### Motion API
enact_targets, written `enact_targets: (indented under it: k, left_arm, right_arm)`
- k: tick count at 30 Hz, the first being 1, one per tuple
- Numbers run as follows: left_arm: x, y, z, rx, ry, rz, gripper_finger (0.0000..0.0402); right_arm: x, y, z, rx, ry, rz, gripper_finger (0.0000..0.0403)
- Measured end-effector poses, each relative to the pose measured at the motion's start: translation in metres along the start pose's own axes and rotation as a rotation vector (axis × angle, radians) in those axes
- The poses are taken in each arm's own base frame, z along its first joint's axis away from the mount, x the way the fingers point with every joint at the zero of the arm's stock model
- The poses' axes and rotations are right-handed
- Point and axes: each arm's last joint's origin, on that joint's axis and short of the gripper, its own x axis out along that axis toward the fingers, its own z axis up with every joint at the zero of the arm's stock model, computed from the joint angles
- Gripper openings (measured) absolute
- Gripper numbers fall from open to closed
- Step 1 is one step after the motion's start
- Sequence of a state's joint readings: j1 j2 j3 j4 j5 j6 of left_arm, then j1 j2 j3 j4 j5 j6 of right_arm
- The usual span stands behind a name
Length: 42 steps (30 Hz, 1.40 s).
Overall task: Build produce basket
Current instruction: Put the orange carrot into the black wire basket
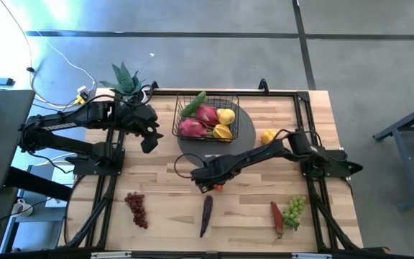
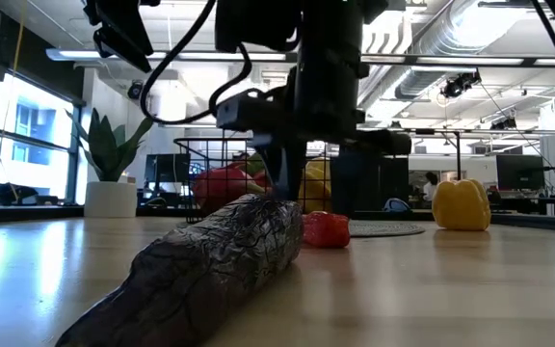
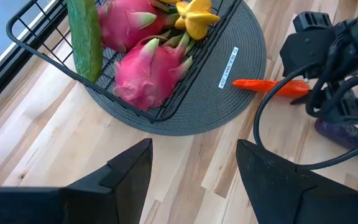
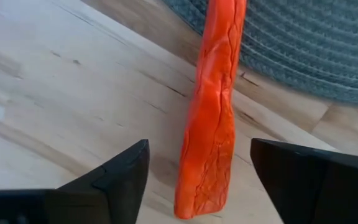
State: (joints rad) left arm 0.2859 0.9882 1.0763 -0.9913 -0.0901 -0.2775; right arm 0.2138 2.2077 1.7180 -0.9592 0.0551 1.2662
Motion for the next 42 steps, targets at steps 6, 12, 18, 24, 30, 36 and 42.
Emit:
enact_targets:
  k: [6,12,18,24,30,36,42]
  left_arm:
    - [0.0,0.0,0.0,0.0,0.0,0.0,0.0223]
    - [0.0,0.0,0.0,0.0,0.0,0.0,0.0223]
    - [0.0,0.0,0.0,0.0,0.0,0.001,0.0223]
    - [0.0,0.0,0.0,0.008,0.0,0.004,0.0223]
    - [0.0,0.0,0.0,0.01,-0.001,0.004,0.0223]
    - [0.0,0.0,0.0,0.011,-0.001,0.004,0.0223]
    - [0.0,0.0,0.0,0.01,0.0,0.003,0.0223]
  right_arm:
    - [0.006,0.0,-0.001,0.018,0.007,-0.012,0.0212]
    - [0.006,0.0,-0.001,0.04,0.008,-0.016,0.0156]
    - [0.006,-0.002,-0.002,0.057,0.009,-0.042,0.0087]
    - [0.004,-0.001,-0.005,0.021,0.006,-0.034,0.0054]
    - [-0.003,0.005,-0.012,-0.018,0.028,-0.003,0.006]
    - [-0.026,0.021,-0.016,-0.101,0.009,0.078,0.0058]
    - [-0.053,0.032,-0.01,-0.163,-0.058,0.134,0.0057]
